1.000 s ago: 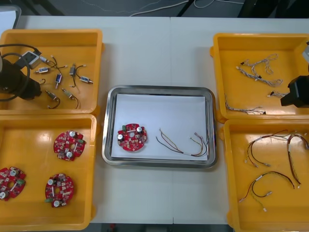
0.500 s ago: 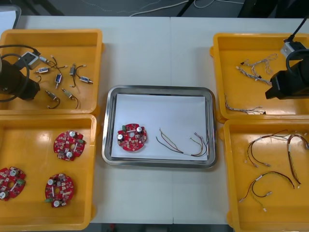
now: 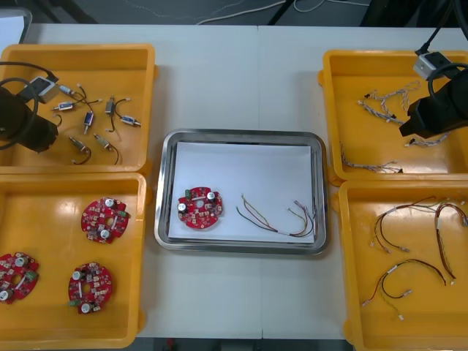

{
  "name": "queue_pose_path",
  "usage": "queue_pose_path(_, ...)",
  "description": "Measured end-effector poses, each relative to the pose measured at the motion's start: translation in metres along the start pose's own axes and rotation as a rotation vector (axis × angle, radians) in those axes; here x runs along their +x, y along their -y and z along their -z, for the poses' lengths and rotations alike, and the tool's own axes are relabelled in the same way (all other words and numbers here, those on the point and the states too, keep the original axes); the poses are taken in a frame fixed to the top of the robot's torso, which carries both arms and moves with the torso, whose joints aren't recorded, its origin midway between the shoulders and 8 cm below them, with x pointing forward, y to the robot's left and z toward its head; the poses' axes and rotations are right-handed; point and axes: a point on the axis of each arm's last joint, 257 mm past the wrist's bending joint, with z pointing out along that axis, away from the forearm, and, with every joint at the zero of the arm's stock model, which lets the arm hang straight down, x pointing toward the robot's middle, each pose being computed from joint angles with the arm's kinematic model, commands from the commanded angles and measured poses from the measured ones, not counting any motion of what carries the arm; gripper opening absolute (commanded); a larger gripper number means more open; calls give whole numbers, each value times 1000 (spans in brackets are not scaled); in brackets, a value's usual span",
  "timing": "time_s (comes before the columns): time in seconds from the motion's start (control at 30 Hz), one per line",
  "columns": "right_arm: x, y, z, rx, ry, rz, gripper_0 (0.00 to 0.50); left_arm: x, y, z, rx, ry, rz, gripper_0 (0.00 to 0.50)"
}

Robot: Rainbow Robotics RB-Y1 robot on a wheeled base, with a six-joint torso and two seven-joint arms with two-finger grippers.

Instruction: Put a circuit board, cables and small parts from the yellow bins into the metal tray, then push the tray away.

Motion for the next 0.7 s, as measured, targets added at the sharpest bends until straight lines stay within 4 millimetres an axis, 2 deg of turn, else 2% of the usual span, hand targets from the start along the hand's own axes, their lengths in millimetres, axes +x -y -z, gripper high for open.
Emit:
queue_pose_path(0.13, -3, 11, -5, 0, -2, 142, 500, -3, 4, 7, 16, -10, -6, 0)
queue_pose_path(0.33, -13, 25, -19, 10, -9, 149, 500, -10, 12, 29, 49, -29, -18, 0)
queue_pose_path(0.47, -22, 33, -29, 28, -15, 258, 500, -14, 17, 42, 66, -39, -29, 0)
queue_pose_path(0.7, -36, 44, -38, 64, 5, 310, 500, -16, 40, 70, 91, -86, -120, 0)
